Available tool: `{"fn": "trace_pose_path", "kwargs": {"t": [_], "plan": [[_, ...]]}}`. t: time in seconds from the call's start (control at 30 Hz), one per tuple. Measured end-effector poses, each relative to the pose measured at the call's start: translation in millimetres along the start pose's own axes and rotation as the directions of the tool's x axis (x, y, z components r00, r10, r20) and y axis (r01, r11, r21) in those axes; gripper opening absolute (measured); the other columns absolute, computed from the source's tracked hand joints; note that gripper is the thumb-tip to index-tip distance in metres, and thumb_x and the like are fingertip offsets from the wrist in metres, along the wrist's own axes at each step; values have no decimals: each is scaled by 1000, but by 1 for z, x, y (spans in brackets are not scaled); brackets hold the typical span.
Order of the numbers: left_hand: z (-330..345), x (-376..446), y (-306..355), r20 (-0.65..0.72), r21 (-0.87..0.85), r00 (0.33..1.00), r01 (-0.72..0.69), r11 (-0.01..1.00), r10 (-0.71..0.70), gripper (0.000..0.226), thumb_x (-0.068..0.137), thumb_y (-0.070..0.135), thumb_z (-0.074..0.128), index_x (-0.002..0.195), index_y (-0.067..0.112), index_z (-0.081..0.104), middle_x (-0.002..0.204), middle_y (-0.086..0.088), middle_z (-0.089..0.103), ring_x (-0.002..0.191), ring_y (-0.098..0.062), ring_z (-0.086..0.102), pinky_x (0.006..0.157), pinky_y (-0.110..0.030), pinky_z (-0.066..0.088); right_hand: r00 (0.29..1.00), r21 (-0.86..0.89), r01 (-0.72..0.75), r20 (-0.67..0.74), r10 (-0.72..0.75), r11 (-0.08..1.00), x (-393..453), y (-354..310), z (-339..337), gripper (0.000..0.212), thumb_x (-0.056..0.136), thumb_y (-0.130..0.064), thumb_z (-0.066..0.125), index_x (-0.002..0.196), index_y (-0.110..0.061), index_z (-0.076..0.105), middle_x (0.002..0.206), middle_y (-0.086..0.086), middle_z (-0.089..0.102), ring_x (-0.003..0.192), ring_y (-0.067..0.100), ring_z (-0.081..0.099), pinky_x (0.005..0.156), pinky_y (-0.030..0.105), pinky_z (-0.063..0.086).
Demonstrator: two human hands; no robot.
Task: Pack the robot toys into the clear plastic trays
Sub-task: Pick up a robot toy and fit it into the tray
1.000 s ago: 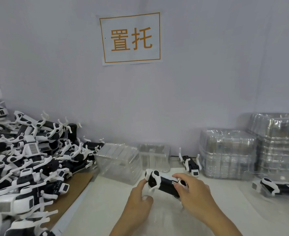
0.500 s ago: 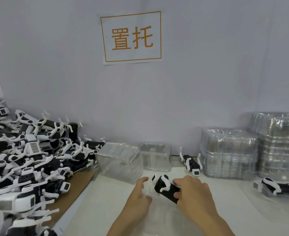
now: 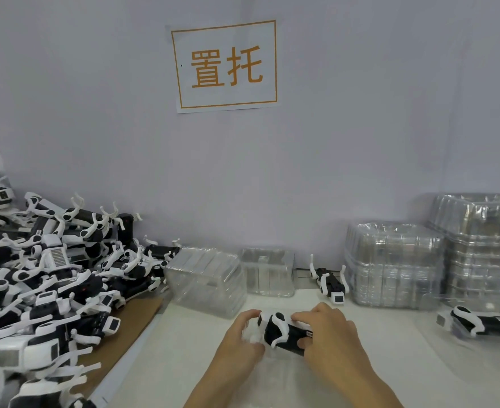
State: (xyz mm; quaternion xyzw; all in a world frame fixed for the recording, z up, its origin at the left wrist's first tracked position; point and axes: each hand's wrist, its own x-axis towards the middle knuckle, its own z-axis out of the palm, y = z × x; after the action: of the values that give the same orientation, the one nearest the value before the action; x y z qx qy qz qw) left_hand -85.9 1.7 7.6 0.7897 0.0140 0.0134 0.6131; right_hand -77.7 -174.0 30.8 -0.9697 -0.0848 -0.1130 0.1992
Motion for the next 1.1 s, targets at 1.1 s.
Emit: {"fn": "trace_pose_path", "kwargs": {"t": [1.1], "plan": [[1, -5, 8, 49, 323, 971, -238, 916, 235, 23, 90, 22, 67, 101, 42, 62, 158, 11, 21, 147, -10, 20, 115, -31, 21, 997, 263, 64, -68, -47, 963, -2, 9, -2, 35, 96, -13, 51, 111, -42, 65, 102, -17, 56, 99, 2, 50, 93, 19, 41]]}}
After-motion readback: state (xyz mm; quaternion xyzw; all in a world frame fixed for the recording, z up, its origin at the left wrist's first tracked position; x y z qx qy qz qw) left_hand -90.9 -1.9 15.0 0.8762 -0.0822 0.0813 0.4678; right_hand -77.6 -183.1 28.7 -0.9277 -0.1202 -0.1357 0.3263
